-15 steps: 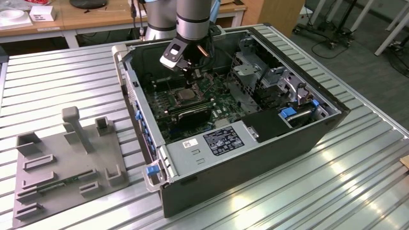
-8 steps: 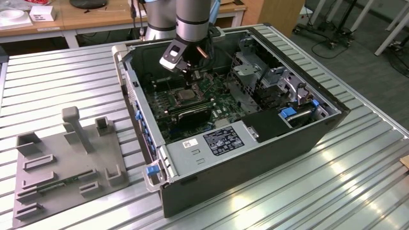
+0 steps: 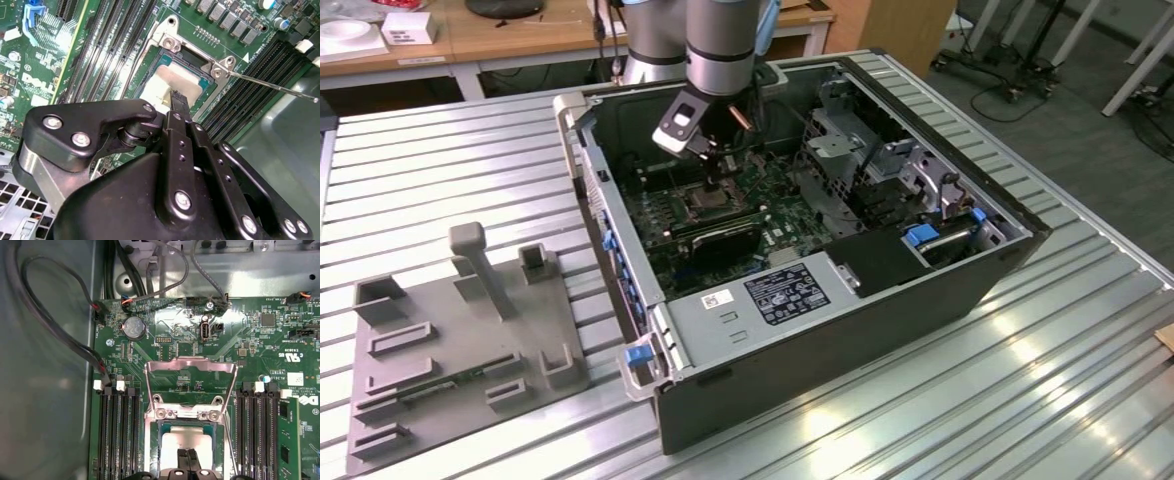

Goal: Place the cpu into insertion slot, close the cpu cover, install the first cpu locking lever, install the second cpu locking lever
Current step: 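Place the cpu into insertion slot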

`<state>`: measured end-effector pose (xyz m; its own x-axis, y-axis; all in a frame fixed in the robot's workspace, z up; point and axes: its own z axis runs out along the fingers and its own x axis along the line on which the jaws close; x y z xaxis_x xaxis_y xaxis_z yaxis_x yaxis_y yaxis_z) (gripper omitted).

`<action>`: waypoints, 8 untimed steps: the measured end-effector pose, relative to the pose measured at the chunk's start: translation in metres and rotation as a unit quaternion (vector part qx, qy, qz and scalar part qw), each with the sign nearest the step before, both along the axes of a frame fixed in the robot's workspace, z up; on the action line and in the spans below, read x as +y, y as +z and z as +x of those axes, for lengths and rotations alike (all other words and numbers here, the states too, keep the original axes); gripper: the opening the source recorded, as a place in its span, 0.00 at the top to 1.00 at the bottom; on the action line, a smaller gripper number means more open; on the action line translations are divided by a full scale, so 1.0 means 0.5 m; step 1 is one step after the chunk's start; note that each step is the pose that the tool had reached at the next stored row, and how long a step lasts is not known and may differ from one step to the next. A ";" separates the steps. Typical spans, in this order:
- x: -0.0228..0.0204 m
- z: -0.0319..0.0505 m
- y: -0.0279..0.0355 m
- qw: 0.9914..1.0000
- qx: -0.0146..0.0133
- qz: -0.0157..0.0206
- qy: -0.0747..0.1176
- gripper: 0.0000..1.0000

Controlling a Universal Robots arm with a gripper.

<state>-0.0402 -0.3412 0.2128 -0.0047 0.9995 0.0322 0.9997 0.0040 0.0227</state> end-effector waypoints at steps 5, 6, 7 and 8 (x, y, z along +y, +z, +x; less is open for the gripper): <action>0.0020 -0.002 -0.003 1.000 0.000 0.000 0.000 0.89; 0.0024 -0.003 -0.004 1.000 0.000 0.000 0.000 0.89; 0.0028 -0.003 -0.004 1.000 0.000 0.000 0.000 0.89; 0.0031 -0.003 -0.006 1.000 0.000 0.000 0.000 0.89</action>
